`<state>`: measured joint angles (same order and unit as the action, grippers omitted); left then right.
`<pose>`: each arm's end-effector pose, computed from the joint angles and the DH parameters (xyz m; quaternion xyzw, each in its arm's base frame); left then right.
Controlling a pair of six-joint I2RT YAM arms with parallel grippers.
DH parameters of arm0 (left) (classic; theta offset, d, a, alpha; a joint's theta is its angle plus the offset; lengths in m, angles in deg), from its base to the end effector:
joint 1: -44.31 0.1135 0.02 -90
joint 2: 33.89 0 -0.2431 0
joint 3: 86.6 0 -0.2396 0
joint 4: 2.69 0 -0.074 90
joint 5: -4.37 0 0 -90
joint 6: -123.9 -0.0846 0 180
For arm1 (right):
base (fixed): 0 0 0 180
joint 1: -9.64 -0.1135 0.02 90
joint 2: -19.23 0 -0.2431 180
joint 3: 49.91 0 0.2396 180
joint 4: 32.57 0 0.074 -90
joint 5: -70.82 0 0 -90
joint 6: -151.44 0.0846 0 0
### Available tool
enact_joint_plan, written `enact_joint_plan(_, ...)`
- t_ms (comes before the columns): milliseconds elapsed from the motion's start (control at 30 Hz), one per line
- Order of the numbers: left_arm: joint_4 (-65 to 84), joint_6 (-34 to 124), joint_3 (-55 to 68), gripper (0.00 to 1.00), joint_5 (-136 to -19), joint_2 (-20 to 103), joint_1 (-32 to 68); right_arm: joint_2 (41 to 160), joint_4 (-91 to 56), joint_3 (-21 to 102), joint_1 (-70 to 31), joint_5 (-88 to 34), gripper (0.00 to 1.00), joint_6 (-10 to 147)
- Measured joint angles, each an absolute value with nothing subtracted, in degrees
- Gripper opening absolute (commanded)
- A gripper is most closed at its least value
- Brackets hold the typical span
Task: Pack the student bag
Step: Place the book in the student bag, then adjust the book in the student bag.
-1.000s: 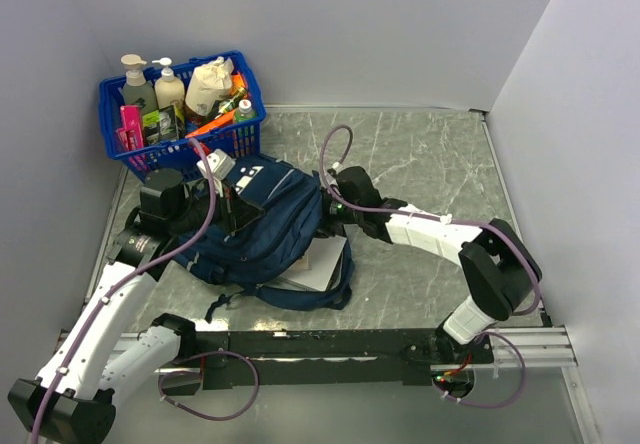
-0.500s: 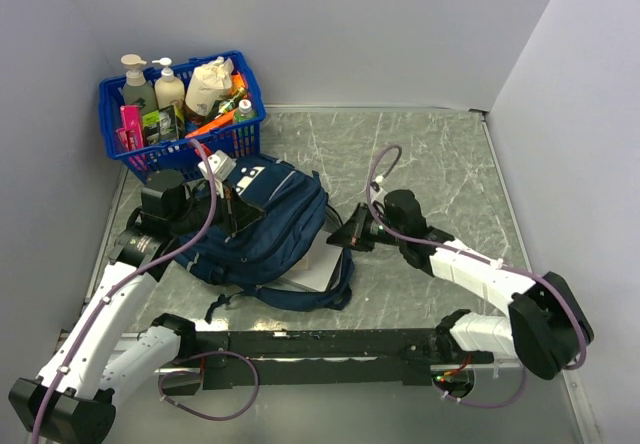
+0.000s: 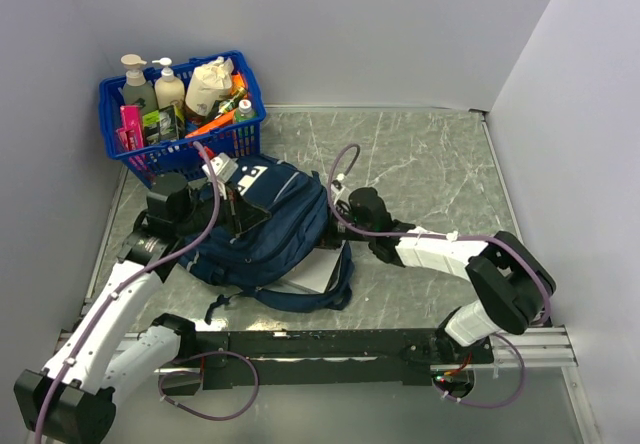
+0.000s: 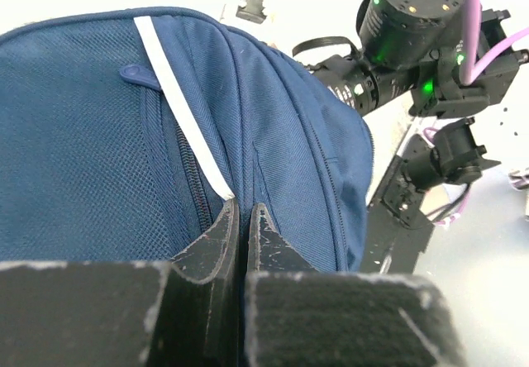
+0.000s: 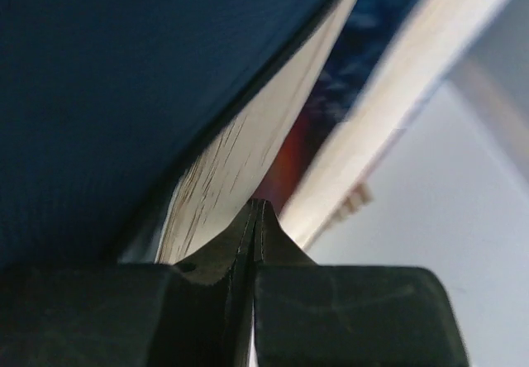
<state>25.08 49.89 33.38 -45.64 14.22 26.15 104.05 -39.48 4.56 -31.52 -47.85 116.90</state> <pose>0.1975 -0.1220 0.3060 0.2203 0.7458 -0.4271 0.4614 0.2299 0.2549 0.1756 -0.0340 0.8206 0.5347 0.1990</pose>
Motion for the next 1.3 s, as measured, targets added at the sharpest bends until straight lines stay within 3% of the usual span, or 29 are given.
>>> enact_joint_plan(100,23.14,51.33,33.95,0.01,-44.37,15.40,26.04,105.03,-41.78,4.69,-33.30,-48.15,0.01,118.45)
enact_joint_plan(167,22.15,51.96,33.95,0.01,-43.89,16.45,25.63,105.97,-42.91,4.47,-33.47,-48.44,0.12,119.70)
enact_joint_plan(333,22.02,52.29,33.95,0.01,-42.93,18.27,24.01,102.15,-42.67,-1.74,-30.08,-48.57,0.25,120.42)
enact_joint_plan(600,21.96,52.40,34.78,0.01,-41.58,18.49,21.35,66.87,-25.34,-11.66,-18.17,-39.30,0.36,114.41)
enact_joint_plan(733,21.89,51.57,35.33,0.01,-40.20,19.08,19.03,61.84,-18.50,-11.75,-18.21,-34.36,0.31,111.33)
enact_joint_plan(833,22.00,50.32,35.35,0.01,-39.24,20.02,17.67,66.26,-15.33,-12.10,-18.21,-32.28,0.11,110.00)
enact_joint_plan(867,22.04,49.97,35.35,0.01,-39.02,20.08,17.43,68.53,-14.61,-12.10,-18.21,-32.00,0.00,109.67)
enact_joint_plan(1067,22.53,47.98,35.11,0.01,-38.49,20.06,17.50,77.41,-6.54,-11.29,-18.37,-31.45,0.00,108.18)
enact_joint_plan(1300,22.77,47.46,34.89,0.01,-38.76,19.84,17.87,61.27,-3.24,-10.50,-21.21,-29.97,0.00,106.85)
